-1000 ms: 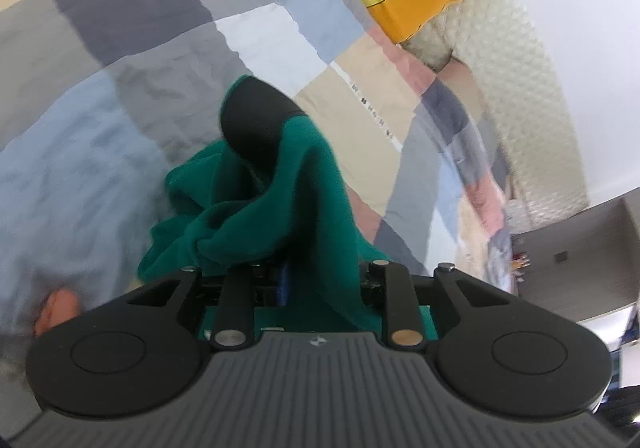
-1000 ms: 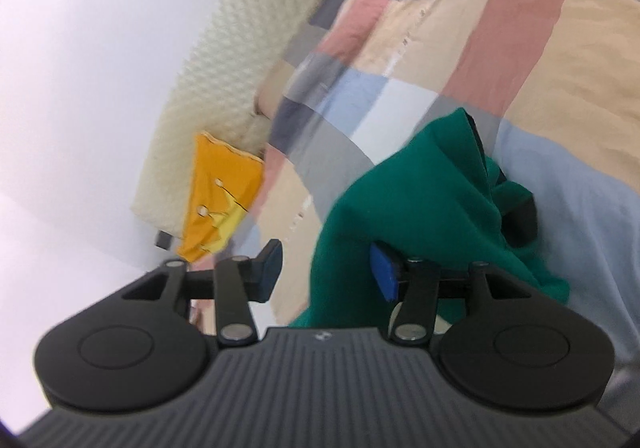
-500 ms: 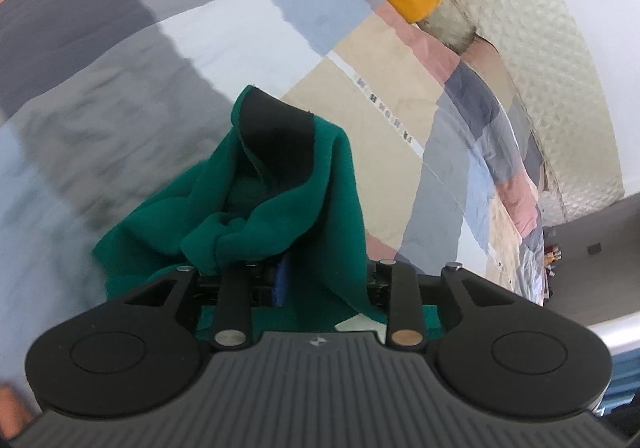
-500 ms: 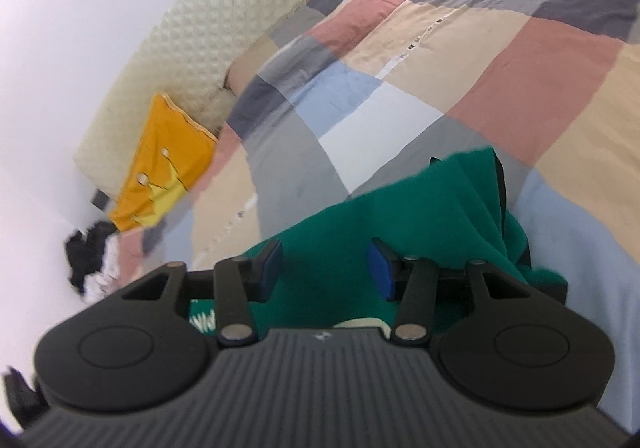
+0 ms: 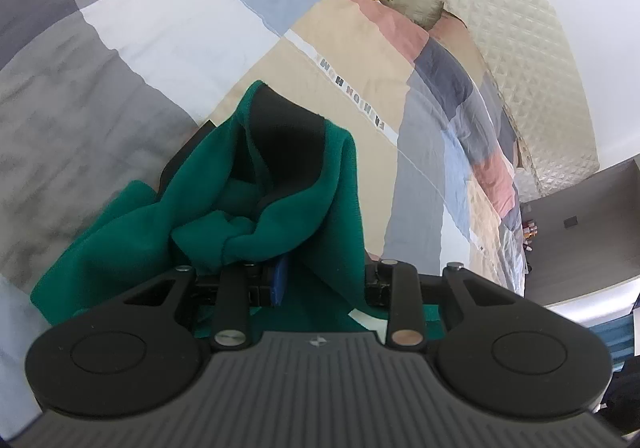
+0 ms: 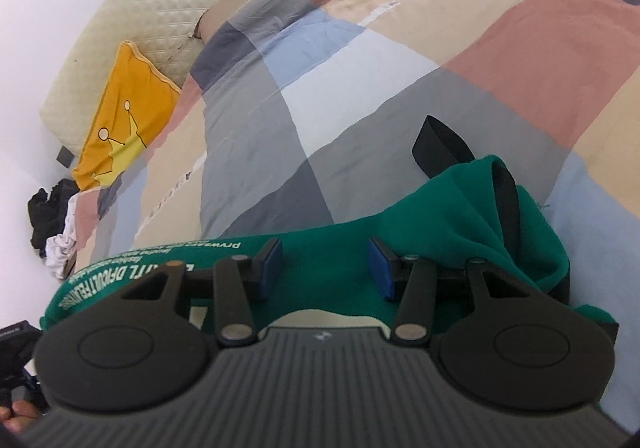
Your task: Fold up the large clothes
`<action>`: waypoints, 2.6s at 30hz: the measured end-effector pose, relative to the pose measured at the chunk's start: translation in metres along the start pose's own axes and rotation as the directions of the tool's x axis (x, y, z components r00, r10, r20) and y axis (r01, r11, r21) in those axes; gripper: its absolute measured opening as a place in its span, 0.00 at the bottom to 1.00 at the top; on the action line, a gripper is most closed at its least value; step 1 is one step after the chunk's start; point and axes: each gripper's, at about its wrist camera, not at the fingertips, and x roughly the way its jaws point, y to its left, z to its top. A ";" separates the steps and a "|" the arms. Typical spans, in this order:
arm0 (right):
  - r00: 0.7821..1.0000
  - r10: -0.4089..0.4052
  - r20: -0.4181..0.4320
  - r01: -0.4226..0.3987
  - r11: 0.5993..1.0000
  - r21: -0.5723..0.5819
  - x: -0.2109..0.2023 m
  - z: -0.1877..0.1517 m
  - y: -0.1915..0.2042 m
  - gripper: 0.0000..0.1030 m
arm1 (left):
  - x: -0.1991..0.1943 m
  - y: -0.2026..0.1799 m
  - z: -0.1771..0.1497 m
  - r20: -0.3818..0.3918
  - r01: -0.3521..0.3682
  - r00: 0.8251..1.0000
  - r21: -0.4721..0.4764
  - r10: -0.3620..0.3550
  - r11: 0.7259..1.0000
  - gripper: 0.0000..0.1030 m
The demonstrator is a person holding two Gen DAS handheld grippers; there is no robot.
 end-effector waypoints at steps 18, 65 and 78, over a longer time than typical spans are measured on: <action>0.987 0.138 0.084 -0.129 0.986 -0.107 -0.074 -0.015 0.030 0.51 | -0.077 -0.036 -0.038 0.027 0.188 0.979 0.282 -0.203 0.941 0.88; 0.981 0.071 0.180 -0.023 0.966 -0.258 -0.088 -0.047 0.059 0.58 | -0.068 -0.066 -0.105 0.214 -0.121 0.977 0.555 0.000 0.823 0.90; 0.972 0.234 0.028 -0.232 0.971 -0.053 -0.128 -0.100 0.046 0.65 | -0.113 0.000 -0.140 0.089 0.024 0.995 0.249 -0.048 0.968 0.91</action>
